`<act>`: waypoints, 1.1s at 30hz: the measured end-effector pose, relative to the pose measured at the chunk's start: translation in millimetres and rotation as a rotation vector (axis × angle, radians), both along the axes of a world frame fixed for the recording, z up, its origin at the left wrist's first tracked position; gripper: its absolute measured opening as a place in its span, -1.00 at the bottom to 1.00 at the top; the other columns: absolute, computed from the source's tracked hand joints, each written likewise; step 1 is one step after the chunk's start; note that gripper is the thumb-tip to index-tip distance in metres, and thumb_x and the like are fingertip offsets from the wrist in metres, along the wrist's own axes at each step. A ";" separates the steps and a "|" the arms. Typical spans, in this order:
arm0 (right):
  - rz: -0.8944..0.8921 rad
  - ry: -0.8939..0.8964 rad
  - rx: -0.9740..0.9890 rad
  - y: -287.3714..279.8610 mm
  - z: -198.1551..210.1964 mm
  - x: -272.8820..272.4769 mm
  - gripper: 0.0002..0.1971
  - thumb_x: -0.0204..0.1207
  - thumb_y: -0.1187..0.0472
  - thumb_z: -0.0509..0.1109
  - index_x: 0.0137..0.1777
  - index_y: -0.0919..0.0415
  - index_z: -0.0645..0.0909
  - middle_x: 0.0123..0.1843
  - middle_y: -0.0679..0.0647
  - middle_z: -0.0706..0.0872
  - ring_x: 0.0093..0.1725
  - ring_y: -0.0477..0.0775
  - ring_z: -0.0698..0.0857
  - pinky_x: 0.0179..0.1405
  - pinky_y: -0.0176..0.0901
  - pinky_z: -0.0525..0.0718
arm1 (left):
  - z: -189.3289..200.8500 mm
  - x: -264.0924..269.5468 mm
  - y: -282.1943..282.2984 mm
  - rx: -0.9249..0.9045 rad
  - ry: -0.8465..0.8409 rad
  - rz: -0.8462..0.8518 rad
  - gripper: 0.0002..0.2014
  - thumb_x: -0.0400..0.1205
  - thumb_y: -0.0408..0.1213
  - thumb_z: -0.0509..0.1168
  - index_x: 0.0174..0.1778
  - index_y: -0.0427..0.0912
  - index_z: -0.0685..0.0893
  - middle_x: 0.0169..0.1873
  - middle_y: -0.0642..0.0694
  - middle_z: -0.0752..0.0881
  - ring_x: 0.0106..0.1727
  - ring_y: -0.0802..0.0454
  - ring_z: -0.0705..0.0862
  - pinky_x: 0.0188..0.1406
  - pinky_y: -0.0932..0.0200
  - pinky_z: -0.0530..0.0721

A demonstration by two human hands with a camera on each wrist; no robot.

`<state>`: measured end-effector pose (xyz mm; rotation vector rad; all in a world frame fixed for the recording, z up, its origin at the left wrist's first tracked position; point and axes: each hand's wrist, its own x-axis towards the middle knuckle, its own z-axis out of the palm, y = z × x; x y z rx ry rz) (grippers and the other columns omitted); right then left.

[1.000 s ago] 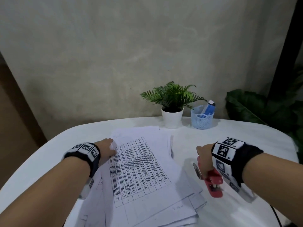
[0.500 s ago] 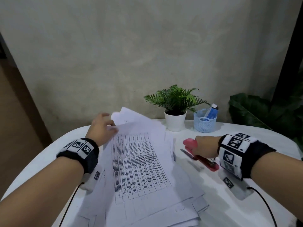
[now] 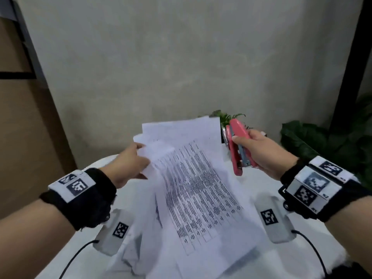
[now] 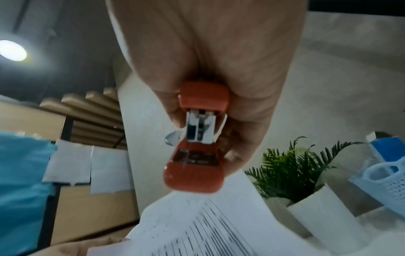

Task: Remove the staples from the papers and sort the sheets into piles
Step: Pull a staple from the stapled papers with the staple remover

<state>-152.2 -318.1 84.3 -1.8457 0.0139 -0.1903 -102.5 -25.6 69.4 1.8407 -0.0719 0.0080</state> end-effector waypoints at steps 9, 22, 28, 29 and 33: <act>0.061 0.310 -0.542 46.9 -55.8 6.3 -0.60 0.59 -0.04 0.25 0.27 0.23 0.37 -0.06 0.13 0.62 -0.18 0.09 0.60 -0.31 -0.17 0.55 | -60.9 -29.2 8.4 0.360 0.333 -0.140 -0.60 0.61 -0.59 0.20 0.34 -0.21 0.39 -0.23 -0.24 0.56 -0.38 -0.08 0.62 -0.52 0.14 0.75; 0.219 0.381 -1.188 76.0 -80.6 12.2 -0.61 0.70 0.07 0.03 0.40 0.29 0.31 0.37 0.26 0.47 0.32 0.25 0.54 0.28 -0.03 0.50 | -73.8 -12.7 4.2 1.244 0.135 -0.475 -0.29 0.47 -0.13 0.49 0.45 0.00 0.24 0.33 -0.12 0.45 0.08 -0.09 0.59 0.08 0.03 0.61; 0.278 0.331 -1.396 83.0 -98.0 27.5 -0.64 0.69 0.05 -0.06 0.29 0.21 0.41 0.25 0.24 0.52 0.15 0.25 0.62 0.09 0.04 0.53 | -62.9 -5.2 -27.9 1.467 -0.065 -0.500 0.03 0.49 0.13 0.40 0.68 0.04 -0.18 0.65 -0.11 -0.36 0.69 -0.13 -0.14 0.60 -0.19 0.20; 0.272 0.317 -1.404 83.1 -101.4 27.5 -0.63 0.68 0.02 -0.06 0.27 0.20 0.41 0.22 0.24 0.53 0.12 0.24 0.63 0.08 0.04 0.54 | -62.9 -4.8 -36.2 1.478 -0.073 -0.533 -0.07 0.54 0.17 0.32 0.68 0.05 -0.12 0.66 -0.10 -0.31 0.69 -0.13 -0.15 0.62 -0.21 0.15; 0.256 0.347 -1.358 82.4 -105.9 28.1 -0.66 0.67 0.05 -0.03 0.30 0.22 0.37 0.25 0.23 0.50 0.17 0.23 0.63 0.16 0.06 0.56 | -74.3 -4.0 -59.5 1.518 0.048 -0.745 -0.25 0.66 0.19 0.12 0.68 -0.09 0.05 0.67 -0.16 0.10 0.63 -0.17 0.22 0.56 -0.23 0.29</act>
